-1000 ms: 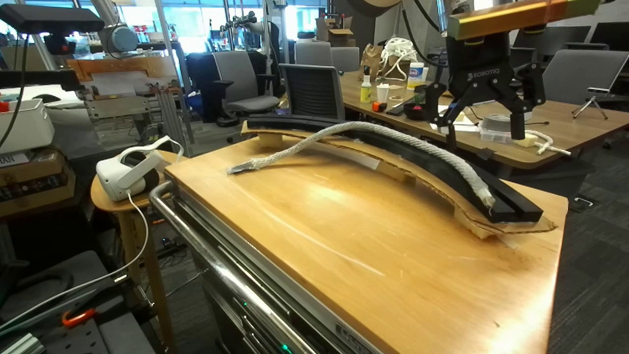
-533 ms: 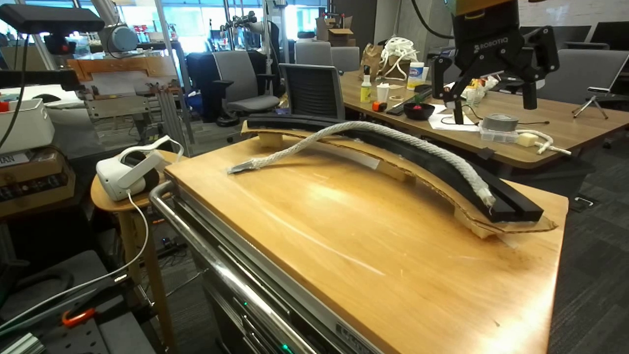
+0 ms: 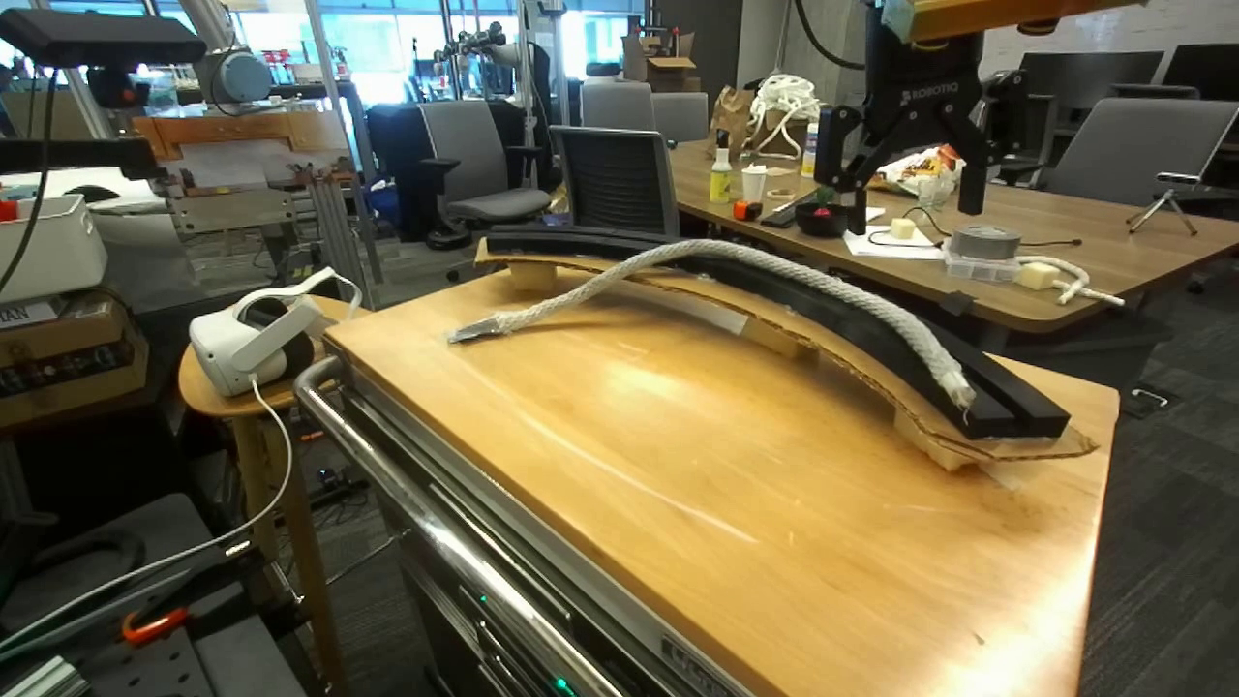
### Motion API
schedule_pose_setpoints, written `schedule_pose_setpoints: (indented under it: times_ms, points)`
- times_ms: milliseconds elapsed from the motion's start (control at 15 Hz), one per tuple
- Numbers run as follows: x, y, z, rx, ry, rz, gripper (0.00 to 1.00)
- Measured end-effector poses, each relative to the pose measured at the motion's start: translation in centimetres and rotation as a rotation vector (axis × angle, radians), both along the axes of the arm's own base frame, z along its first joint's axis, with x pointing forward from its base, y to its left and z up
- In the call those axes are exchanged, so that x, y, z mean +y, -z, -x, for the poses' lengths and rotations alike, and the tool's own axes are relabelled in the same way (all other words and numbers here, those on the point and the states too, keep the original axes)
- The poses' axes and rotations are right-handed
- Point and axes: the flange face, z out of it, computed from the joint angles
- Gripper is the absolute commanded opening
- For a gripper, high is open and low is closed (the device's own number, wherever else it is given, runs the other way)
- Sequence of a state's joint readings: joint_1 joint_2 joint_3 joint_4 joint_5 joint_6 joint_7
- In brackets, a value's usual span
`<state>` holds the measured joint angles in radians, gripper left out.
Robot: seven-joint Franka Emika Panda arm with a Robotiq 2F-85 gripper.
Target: Put the white rope on the skate
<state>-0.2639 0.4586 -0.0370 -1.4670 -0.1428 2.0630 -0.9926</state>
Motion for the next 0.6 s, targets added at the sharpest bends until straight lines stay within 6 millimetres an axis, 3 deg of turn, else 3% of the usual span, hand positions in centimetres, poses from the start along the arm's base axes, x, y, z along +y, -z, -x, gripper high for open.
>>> schedule_pose_setpoints:
  times_ms: [333,600]
  points:
    - [-0.4,-0.2,2.1,-0.101,-0.226,0.025,1.0]
    - [-0.5,0.8,2.8,-0.128,-0.268,0.018,1.0]
